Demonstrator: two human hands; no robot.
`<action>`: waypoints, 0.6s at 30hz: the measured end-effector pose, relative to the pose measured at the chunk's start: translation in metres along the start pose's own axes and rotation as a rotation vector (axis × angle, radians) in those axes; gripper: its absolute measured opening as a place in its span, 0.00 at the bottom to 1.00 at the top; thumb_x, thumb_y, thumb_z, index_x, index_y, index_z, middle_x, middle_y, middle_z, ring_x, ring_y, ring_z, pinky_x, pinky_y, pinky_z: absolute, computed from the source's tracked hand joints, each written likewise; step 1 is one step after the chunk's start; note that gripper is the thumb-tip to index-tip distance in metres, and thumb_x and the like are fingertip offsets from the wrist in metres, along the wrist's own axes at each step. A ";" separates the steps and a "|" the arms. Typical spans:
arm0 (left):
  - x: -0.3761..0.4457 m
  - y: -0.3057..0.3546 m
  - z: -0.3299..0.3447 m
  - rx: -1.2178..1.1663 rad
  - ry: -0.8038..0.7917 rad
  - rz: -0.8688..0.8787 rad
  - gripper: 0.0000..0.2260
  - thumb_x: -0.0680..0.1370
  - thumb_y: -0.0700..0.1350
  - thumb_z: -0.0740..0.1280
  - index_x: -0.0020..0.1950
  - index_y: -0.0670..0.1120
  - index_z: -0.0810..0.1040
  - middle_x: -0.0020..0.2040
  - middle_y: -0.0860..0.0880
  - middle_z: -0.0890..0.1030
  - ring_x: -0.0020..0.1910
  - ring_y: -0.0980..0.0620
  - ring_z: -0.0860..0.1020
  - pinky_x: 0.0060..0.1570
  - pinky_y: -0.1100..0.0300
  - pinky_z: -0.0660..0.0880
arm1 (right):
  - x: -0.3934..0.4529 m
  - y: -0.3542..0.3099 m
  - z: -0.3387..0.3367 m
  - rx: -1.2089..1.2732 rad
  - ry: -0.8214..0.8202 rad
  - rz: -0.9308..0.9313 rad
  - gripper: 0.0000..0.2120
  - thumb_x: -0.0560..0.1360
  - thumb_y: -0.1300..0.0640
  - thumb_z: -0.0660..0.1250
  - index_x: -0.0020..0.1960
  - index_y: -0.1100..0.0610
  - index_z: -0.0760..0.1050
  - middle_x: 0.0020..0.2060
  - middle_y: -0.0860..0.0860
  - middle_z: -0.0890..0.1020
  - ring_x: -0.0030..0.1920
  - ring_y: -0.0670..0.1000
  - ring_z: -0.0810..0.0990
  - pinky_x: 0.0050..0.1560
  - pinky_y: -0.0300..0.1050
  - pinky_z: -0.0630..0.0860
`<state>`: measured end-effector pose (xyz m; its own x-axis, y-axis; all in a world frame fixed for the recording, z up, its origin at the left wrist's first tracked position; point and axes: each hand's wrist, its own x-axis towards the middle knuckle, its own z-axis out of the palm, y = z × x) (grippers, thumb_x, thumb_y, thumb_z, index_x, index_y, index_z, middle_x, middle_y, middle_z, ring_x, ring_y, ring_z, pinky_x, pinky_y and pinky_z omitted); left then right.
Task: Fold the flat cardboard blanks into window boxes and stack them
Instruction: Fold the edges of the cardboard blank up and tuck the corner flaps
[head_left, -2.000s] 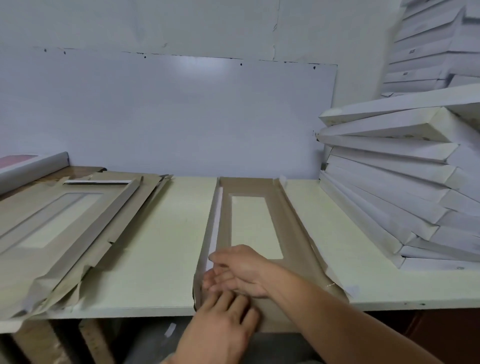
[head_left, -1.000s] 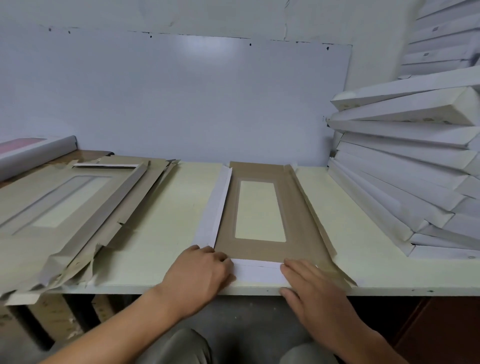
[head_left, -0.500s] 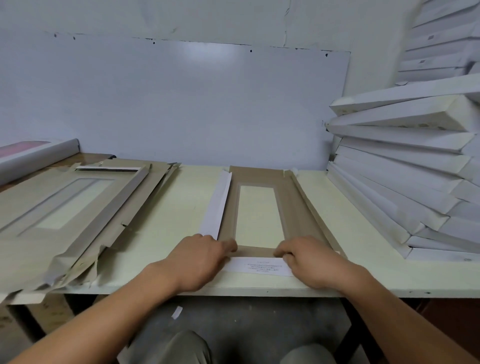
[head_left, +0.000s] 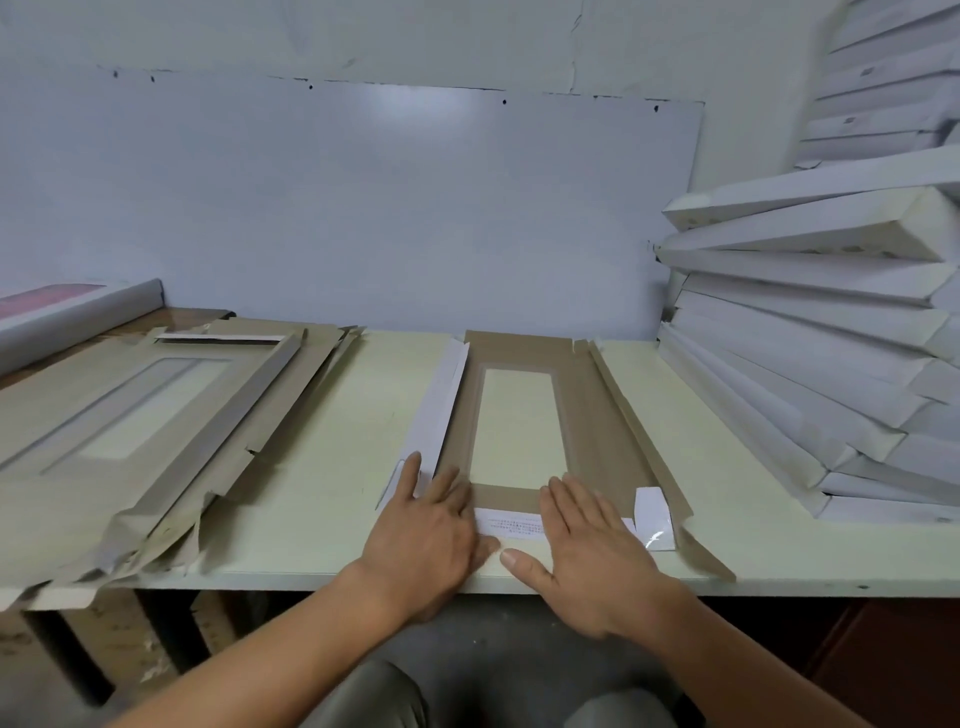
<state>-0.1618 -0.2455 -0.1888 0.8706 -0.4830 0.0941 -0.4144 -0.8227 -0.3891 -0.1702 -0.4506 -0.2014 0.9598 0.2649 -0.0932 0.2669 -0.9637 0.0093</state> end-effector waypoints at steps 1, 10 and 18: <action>0.000 -0.001 -0.002 0.000 -0.013 -0.022 0.26 0.84 0.57 0.44 0.69 0.42 0.70 0.70 0.43 0.69 0.74 0.44 0.58 0.73 0.37 0.42 | -0.002 0.003 -0.002 -0.075 0.002 0.012 0.50 0.69 0.25 0.28 0.80 0.58 0.37 0.80 0.54 0.39 0.78 0.51 0.32 0.76 0.53 0.32; 0.020 0.025 -0.029 -0.423 0.103 0.090 0.19 0.71 0.34 0.59 0.61 0.47 0.70 0.52 0.47 0.75 0.53 0.44 0.72 0.60 0.55 0.63 | 0.039 0.059 -0.065 -0.014 -0.003 -0.067 0.18 0.83 0.53 0.50 0.59 0.51 0.78 0.60 0.49 0.78 0.71 0.51 0.65 0.74 0.59 0.48; -0.009 -0.033 -0.019 -0.602 0.033 0.291 0.10 0.65 0.33 0.60 0.38 0.48 0.70 0.51 0.53 0.69 0.52 0.52 0.65 0.53 0.57 0.65 | 0.050 0.146 -0.075 -0.387 -0.085 -0.063 0.39 0.72 0.72 0.56 0.77 0.44 0.60 0.80 0.46 0.50 0.79 0.53 0.47 0.71 0.51 0.62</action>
<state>-0.1614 -0.2201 -0.1593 0.6961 -0.7116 0.0946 -0.7153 -0.6764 0.1754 -0.0765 -0.5760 -0.1302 0.9342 0.3034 -0.1874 0.3535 -0.8575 0.3738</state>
